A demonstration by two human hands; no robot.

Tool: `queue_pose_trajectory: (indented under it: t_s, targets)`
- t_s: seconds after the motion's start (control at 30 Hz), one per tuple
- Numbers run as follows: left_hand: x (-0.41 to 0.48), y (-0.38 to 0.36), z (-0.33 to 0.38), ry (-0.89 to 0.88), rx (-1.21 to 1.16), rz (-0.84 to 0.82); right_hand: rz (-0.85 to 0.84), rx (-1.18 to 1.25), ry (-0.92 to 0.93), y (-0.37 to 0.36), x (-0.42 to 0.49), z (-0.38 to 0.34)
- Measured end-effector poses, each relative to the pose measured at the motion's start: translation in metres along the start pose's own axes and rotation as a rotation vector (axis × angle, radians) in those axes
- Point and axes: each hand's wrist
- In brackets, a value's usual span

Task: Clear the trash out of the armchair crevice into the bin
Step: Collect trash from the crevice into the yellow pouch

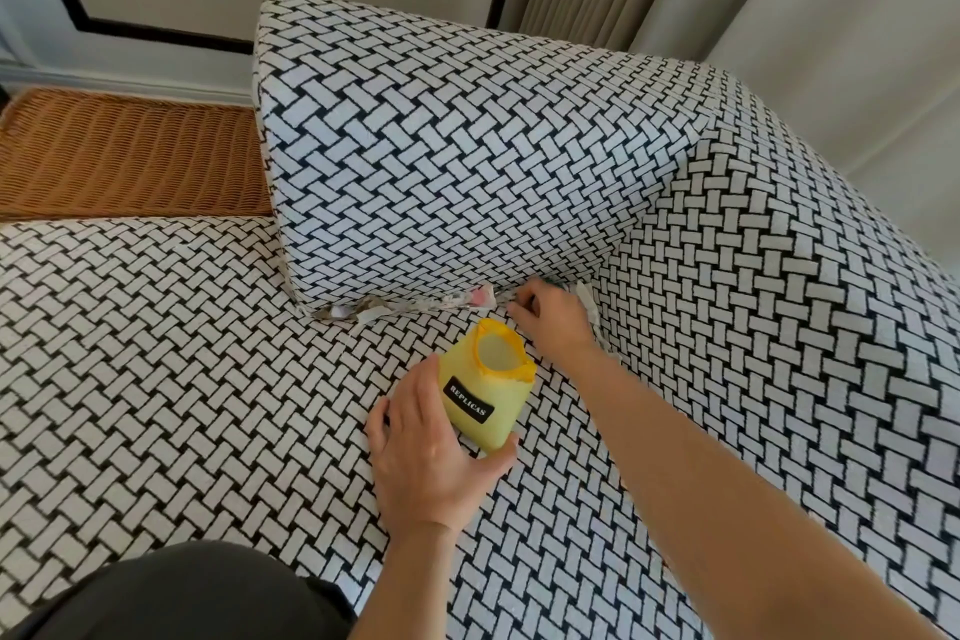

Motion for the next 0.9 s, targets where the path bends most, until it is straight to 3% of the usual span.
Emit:
queue_pose_trajectory:
  t_s: [0.2,0.3,0.4,0.47,0.63,0.77,0.9]
  targets:
    - [0.001,0.001,0.000,0.000,-0.016,0.001,0.052,-0.067,-0.022,-0.003,0.002,0.001]
    - [0.001,0.001,0.001,-0.010,-0.020,0.020,0.088,0.167,-0.033,-0.004,-0.003,0.007]
    - [0.001,0.001,0.000,-0.014,-0.017,0.025,0.104,0.561,0.059,0.007,-0.023,0.000]
    - [0.000,0.001,0.001,-0.015,-0.019,0.029,0.078,0.652,0.151,0.021,-0.045,-0.016]
    - [0.000,0.001,0.001,-0.011,-0.020,0.024,-0.135,0.595,0.398,0.030,-0.076,-0.035]
    - [0.000,0.000,0.001,-0.002,-0.012,0.016,0.110,0.513,0.199,0.010,-0.044,-0.012]
    - [0.000,0.000,0.001,-0.004,-0.015,0.026,0.111,0.236,0.156,-0.024,-0.017,-0.001]
Point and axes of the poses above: each hand's wrist, its own x-axis towards the middle knuckle, its own y-axis out of the back of the hand, z = x × y, and after that the axes turned 12 degrees about -z, right-handed
